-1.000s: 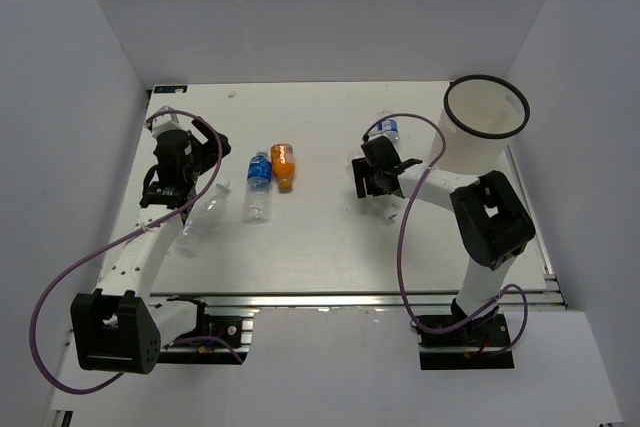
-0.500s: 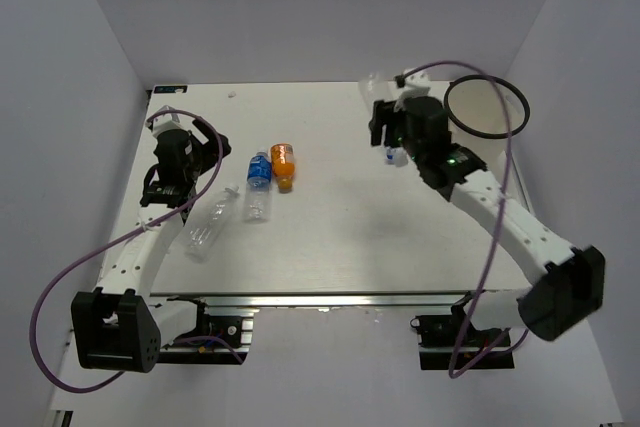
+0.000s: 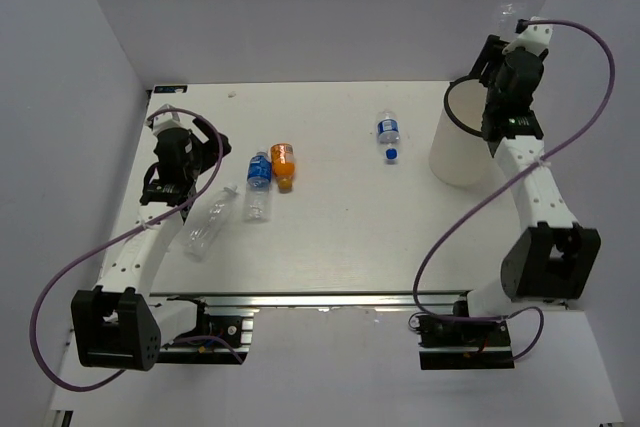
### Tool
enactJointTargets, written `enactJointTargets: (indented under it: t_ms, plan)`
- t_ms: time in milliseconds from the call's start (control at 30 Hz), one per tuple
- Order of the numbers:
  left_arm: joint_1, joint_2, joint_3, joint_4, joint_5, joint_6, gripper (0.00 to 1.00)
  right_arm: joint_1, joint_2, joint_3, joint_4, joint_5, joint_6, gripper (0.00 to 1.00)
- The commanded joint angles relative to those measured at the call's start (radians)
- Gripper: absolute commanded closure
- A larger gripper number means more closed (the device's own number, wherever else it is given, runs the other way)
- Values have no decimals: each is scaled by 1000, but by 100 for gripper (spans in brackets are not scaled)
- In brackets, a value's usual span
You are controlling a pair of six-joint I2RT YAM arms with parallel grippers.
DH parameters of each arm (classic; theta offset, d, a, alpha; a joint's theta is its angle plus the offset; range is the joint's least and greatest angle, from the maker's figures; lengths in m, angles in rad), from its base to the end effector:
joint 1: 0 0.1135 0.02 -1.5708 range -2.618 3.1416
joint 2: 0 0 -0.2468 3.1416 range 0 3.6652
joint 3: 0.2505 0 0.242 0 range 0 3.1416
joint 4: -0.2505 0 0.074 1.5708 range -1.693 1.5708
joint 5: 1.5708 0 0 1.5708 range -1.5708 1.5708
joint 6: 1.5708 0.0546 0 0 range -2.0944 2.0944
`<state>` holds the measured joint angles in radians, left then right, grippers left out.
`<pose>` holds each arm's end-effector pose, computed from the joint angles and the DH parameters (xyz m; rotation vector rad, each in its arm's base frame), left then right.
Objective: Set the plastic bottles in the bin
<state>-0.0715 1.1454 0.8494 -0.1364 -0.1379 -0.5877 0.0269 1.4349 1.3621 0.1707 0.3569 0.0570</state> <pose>0.2760 -0.0122 0.2736 -0.5984 1.9191 -0.2847 0.3497 -0.0097 0.4130 0.3110 1.4491 -0.1947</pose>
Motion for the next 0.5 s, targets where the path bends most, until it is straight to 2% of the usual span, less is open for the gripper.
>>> enactJointTargets:
  t_ms: [0, 100, 167, 200, 233, 333, 367, 467]
  plan:
    - [-1, 11, 46, -20, 9, 12, 2, -48, 103, 124, 31, 20, 16, 50]
    - [-1, 13, 50, -25, 6, 17, 2, -56, 147, 138, -14, 62, 58, 34]
    - [-1, 10, 51, -32, -15, 19, 2, -56, 98, 77, 16, 57, 78, 26]
    - [-1, 7, 51, -32, -23, 20, 2, -56, 72, -20, 53, 57, 90, 25]
    - [-1, 5, 50, -31, -31, 19, 2, -56, 8, -75, 152, 53, 98, 23]
    - [-1, 7, 48, -28, -35, 19, 2, -56, -89, -200, 251, 44, 103, 15]
    - [-1, 8, 47, -23, -29, 17, 2, -56, -105, -201, 245, 42, 106, 11]
    - [-1, 16, 48, -20, -19, 12, 2, -56, -125, -150, 172, 25, 86, 11]
